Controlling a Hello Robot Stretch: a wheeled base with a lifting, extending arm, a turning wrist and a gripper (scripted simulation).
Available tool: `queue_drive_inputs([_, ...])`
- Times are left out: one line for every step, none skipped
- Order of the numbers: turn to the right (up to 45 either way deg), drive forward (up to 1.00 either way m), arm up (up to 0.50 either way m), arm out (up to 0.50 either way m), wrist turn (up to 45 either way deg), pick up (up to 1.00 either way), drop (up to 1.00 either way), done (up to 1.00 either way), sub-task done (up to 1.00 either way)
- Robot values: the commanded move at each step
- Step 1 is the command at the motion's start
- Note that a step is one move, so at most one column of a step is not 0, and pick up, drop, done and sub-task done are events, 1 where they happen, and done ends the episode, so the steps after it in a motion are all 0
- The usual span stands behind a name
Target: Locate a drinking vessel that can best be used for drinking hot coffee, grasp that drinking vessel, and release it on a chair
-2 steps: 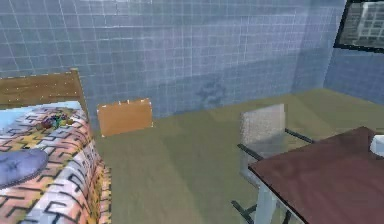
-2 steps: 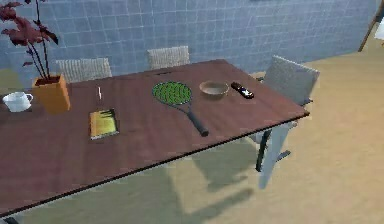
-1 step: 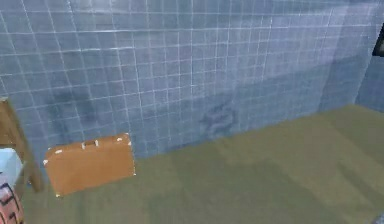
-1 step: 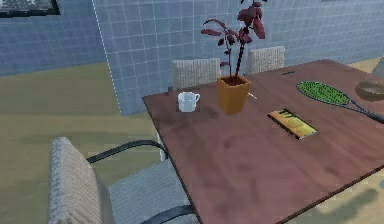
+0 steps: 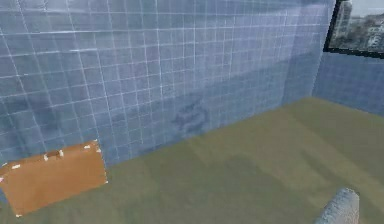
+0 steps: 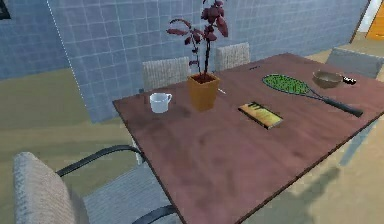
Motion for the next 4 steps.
queue_drive_inputs([0.0, 0.35, 0.00, 0.00, 0.0, 0.00, 0.00, 0.00, 0.00])
queue_drive_inputs([12.0, 0.00, 0.00, 0.00, 0.0, 0.00, 0.00, 0.00, 0.00])
queue_drive_inputs([0.0, 0.20, 0.00, 0.00, 0.0, 0.00, 0.00, 0.00, 0.00])
queue_drive_inputs([39.0, 0.00, 0.00, 0.00, 0.0, 0.00, 0.00, 0.00, 0.00])
